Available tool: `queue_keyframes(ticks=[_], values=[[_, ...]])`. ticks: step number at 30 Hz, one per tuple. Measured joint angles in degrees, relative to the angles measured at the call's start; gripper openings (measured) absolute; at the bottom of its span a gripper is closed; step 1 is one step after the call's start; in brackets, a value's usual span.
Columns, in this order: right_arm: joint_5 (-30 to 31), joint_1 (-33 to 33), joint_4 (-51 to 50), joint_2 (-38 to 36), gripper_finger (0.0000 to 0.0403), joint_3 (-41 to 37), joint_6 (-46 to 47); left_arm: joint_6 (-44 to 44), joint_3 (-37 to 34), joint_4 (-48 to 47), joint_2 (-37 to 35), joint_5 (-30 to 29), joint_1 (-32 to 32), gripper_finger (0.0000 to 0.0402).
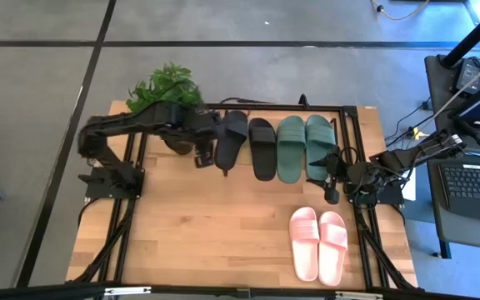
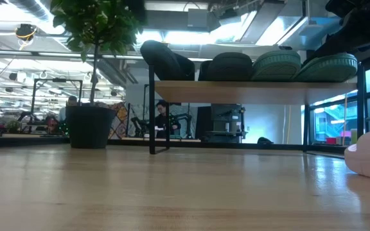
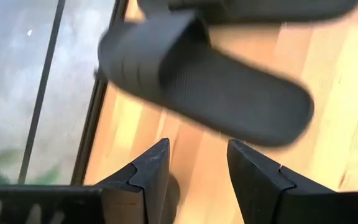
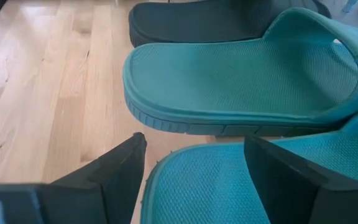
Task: Pick and place slides into the shelf
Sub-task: Put the black slides on the shelf
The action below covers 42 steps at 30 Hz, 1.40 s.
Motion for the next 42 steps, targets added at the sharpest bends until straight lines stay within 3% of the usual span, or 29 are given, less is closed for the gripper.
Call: queue_keyframes(ticks=[7,12,19,42], values=[[0.00,0.00,0.67,0.02,0.0271,0.00,-0.04,-5.87,-16.83,5.92,-6.31,-1.95,-2.11,0.0153],[0.00,0.00,1.43,0.02,0.0271,0.00,-0.05,-5.65,-22.47,14.00,-6.41,-2.20,-2.52,0.0153],[0.00,0.00,2.40,0.00,0.0271,0.00,0.07,-6.03,-22.61,17.54,-6.50,-5.82,-2.42,0.0153],[-0.02,0.00,2.67,0.00,0.0271,0.00,-0.04,-8.90,-22.54,19.18,-4.55,-6.13,-2.39,0.0153]])
